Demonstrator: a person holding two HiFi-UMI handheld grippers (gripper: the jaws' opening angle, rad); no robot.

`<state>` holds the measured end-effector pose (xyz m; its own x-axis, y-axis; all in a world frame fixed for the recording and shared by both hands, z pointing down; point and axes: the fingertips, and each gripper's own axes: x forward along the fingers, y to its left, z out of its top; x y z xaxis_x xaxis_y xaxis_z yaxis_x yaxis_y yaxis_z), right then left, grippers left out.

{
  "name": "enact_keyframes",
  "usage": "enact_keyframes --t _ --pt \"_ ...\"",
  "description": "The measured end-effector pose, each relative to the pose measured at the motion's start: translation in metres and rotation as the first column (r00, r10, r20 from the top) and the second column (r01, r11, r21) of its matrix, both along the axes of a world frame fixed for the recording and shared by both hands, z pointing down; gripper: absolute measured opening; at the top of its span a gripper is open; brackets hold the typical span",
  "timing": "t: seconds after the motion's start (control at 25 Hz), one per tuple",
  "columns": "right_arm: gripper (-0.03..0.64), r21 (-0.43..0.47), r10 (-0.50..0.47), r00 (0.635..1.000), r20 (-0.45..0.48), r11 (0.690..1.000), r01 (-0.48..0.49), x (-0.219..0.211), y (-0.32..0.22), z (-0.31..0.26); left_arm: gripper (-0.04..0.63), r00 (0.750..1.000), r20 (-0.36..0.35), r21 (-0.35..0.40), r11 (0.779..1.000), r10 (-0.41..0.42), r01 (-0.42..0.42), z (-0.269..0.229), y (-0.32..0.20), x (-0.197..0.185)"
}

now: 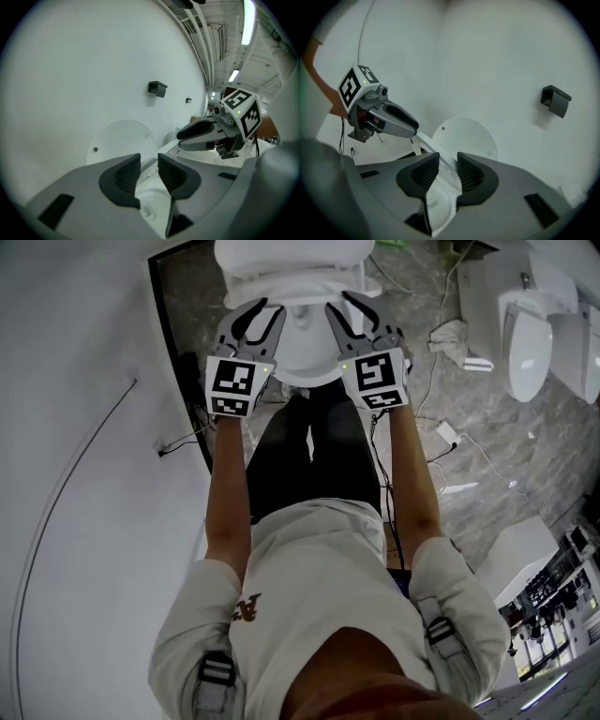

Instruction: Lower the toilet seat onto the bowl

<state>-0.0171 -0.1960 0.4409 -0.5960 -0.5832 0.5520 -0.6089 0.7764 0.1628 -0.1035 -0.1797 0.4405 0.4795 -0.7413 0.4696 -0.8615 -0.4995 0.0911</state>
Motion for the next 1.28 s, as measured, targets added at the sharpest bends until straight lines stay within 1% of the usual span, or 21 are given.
enact_keyframes --t 0.2,0.52,0.76,0.96,1.28 --pt "0.135 0.006 0.031 1.000 -0.004 1.000 -0.031 0.005 0.020 0.005 0.120 1.000 -0.005 0.005 1.000 0.021 -0.021 0.004 0.019 0.003" --pt "0.135 0.000 0.083 0.997 -0.006 0.997 -0.083 0.014 0.047 0.016 0.120 0.999 -0.032 0.005 1.000 0.012 -0.012 0.012 0.044 0.008" --pt "0.135 -0.019 0.093 0.996 -0.018 0.995 -0.093 0.020 0.063 0.023 0.118 0.999 -0.036 0.002 1.000 0.006 -0.006 0.020 0.060 0.012" --pt "0.138 -0.009 0.129 0.991 0.030 0.992 -0.129 0.028 0.067 0.016 0.118 0.999 -0.042 -0.007 1.000 -0.001 0.001 0.026 0.069 0.015" --pt "0.129 -0.012 0.154 0.987 0.048 0.988 -0.153 0.031 0.061 0.016 0.118 0.999 -0.034 -0.023 1.000 0.005 -0.006 0.031 0.080 0.021"
